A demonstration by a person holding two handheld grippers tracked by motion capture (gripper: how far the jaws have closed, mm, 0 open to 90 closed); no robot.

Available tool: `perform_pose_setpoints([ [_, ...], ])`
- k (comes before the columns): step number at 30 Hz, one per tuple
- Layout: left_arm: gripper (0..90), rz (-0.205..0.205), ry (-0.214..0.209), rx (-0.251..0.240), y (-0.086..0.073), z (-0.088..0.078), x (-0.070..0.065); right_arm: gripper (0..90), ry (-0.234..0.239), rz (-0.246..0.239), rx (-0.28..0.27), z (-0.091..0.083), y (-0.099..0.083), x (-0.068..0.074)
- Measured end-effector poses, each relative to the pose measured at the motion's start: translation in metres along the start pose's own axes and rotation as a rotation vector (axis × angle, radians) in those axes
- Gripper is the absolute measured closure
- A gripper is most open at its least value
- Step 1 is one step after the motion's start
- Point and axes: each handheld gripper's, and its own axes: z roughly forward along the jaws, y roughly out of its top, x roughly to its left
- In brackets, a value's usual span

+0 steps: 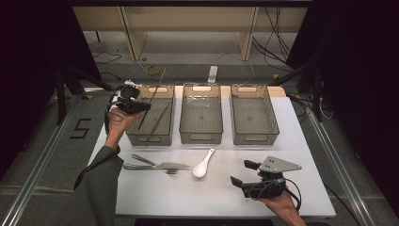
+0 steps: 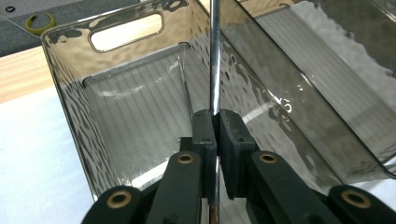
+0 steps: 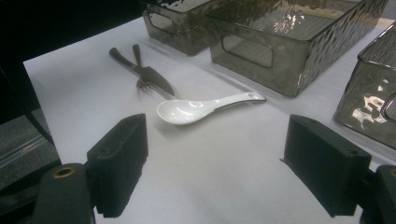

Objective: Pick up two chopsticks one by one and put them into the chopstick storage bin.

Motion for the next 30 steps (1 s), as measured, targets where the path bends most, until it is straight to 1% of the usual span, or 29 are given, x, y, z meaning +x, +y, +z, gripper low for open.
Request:
perform_pose_setpoints([
  [2,84.8,-0.008,-0.001,0.001,-0.002,0.002,0.001,22.5,0.001,0.001,-0.003,0.0,0.0,0.0],
  [4,84.8,-0.004,0.007,0.006,-0.003,0.005,0.002,22.5,-0.001,0.001,0.0,0.0,0.0,0.0],
  [5,84.8,-0.012,0.009,0.004,-0.004,0.007,0.001,22.5,0.0,0.0,0.0,0.0,0.0,0.0],
  [8,84.8,-0.019,0.008,0.013,-0.007,0.01,0.002,22.4,0.001,0.0,-0.003,0.0,0.0,0.0],
  [10,84.8,-0.02,0.01,0.03,-0.01,0.013,0.001,22.5,0.0,0.0,0.0,0.0,0.0,0.0],
  [14,84.7,-0.016,0.011,0.041,-0.014,0.016,0.0,22.5,0.0,0.0,-0.002,0.0,0.0,0.0],
  [21,84.6,-0.011,0.038,0.073,-0.021,0.021,0.0,22.5,-0.001,0.0,0.002,0.0,0.0,0.0],
  [24,84.1,-0.031,0.018,0.077,-0.025,0.023,0.001,22.5,0.0,0.0,0.0,0.001,0.0,0.0],
  [25,83.5,-0.037,0.02,0.087,-0.027,0.025,0.002,22.5,0.001,-0.002,0.003,0.001,0.0,0.001],
  [26,83.3,-0.037,0.02,0.087,-0.027,0.025,0.002,22.5,0.0,-0.003,0.003,0.001,0.0,0.001],
  [27,83.0,-0.049,0.021,0.083,-0.029,0.026,0.002,22.5,0.0,-0.002,0.001,0.001,0.0,0.001],
  [28,81.3,-0.049,0.021,0.083,-0.029,0.026,0.002,22.5,0.001,0.0,-0.001,0.0,0.0,0.001],
  [30,74.5,-0.071,0.01,0.081,-0.03,0.026,0.003,22.5,-0.001,0.0,0.003,0.0,0.0,0.0],
])
